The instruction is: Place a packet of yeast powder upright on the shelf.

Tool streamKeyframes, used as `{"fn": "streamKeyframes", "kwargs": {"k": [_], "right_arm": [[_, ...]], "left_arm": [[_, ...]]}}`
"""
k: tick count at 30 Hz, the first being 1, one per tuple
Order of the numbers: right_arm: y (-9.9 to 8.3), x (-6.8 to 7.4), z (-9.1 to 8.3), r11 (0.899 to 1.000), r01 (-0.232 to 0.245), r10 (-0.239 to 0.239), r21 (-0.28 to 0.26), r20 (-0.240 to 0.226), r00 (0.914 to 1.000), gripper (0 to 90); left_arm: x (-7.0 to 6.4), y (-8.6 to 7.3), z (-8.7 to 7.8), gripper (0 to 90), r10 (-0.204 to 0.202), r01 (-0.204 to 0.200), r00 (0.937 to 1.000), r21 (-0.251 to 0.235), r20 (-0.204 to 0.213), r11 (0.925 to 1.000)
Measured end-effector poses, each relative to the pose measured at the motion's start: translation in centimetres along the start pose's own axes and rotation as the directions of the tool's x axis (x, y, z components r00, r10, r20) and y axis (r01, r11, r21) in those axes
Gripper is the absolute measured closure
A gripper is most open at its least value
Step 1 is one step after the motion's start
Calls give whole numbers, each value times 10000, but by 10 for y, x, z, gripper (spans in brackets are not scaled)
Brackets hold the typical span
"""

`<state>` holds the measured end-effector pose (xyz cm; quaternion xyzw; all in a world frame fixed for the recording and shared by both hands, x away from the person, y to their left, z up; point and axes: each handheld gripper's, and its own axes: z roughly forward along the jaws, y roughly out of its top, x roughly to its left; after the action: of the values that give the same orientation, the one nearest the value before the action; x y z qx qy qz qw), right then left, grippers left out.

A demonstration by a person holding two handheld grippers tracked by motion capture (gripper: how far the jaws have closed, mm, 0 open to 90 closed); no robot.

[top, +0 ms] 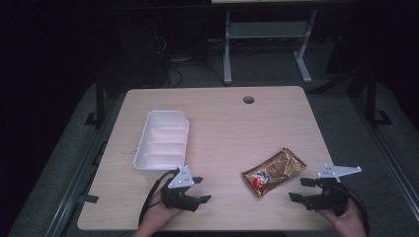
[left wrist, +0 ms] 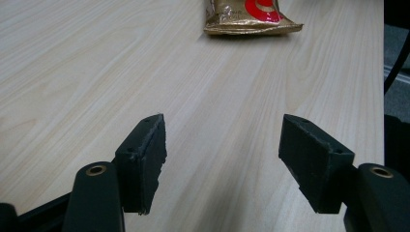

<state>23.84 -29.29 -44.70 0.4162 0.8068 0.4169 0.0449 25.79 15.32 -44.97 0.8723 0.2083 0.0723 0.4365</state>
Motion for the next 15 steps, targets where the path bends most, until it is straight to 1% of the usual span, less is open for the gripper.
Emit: {"fn": "streamKeyframes", "kwargs": {"k": [1, 3, 6, 7, 9, 11, 13, 14, 15], "right_arm": [[-1, -2, -2, 10000, -20, 20, 1, 98, 10000, 196], [-1, -2, -3, 10000, -15, 16, -10, 144, 9999, 195], [-1, -7, -8, 9996, -183, 187, -224, 219, 9996, 190], [0, -10, -12, 9991, -255, 264, -343, 263, 9993, 189], [0, -11, -13, 9990, -292, 303, -341, 334, 9990, 187], [0, -14, -16, 9985, -364, 382, -421, 422, 9984, 186], [1, -19, -20, 9971, -575, 599, -498, 468, 9971, 181], [1, -19, -20, 9971, -575, 599, -498, 468, 9971, 181], [2, -21, -21, 9966, -652, 683, -498, 648, 9956, 169]], "left_arm": [[0, 1, 0, 367, -127, 128, 9999, -181, 81, 9998], [1, 4, -1, 378, -212, 216, 9997, -343, 130, 9992], [0, 8, 0, 422, -92, 92, 10000, -375, 14, 9993], [0, 9, 0, 468, -74, 76, 10000, -389, 34, 9992], [-1, 11, 4, 482, 6, -4, 10000, -276, 83, 9996], [-1, 13, 8, 525, 129, -128, 9998, -106, 143, 9999], [-2, 16, 12, 577, 220, -222, 9996, 141, 190, 9997], [-2, 18, 14, 577, 242, -246, 9995, 178, 219, 9995], [-2, 20, 16, 615, 244, -248, 9993, 155, 275, 9996]]}}
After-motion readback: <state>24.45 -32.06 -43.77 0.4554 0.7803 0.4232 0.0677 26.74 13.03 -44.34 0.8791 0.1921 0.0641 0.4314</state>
